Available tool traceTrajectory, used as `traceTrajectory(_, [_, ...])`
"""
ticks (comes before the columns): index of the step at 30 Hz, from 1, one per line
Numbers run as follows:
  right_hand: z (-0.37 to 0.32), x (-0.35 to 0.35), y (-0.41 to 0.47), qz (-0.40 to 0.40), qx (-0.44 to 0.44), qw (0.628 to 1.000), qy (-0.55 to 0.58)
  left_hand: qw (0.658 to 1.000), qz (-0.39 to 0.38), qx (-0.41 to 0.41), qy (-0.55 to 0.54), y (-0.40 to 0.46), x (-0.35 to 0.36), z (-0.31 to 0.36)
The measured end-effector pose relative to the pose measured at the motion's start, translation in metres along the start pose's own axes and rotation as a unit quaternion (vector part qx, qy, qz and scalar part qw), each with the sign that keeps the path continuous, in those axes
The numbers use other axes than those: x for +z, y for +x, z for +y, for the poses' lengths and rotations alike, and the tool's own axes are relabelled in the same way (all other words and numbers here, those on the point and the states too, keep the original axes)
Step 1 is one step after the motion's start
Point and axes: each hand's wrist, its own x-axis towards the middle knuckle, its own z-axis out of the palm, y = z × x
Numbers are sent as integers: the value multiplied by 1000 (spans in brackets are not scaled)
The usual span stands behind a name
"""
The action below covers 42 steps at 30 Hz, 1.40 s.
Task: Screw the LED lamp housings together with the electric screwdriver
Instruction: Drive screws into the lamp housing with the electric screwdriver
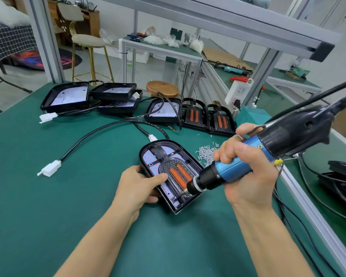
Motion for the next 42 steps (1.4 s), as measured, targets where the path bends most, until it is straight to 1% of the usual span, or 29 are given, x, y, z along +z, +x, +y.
traceTrajectory(5, [-1,3,-1,-53,-5,999,0,1000,4,-1,-10,1,2,-1])
traceTrajectory(8, [0,5,-3,-71,-10,997,-10,1000,8,-4,-14,1,2,-1])
traceTrajectory(12, [0,5,-3,-73,-6,997,-16,1000,6,-6,-16,0,2,-1])
traceTrajectory(17, [0,3,-4,-49,-9,998,-23,1000,-1,-11,-18,-1,1,0])
traceTrajectory(21, [-1,4,-3,-58,-5,998,-21,1000,-1,-12,-16,-1,2,0])
traceTrajectory(28, [-2,7,-4,-158,10,987,-6,1000,-1,-19,-21,1,2,1])
traceTrajectory(38, [3,9,-5,-237,11,971,-16,1000,2,-26,-16,1,2,1])
traceTrajectory(42, [4,11,-5,-270,25,962,-25,1000,4,-26,-3,0,1,2])
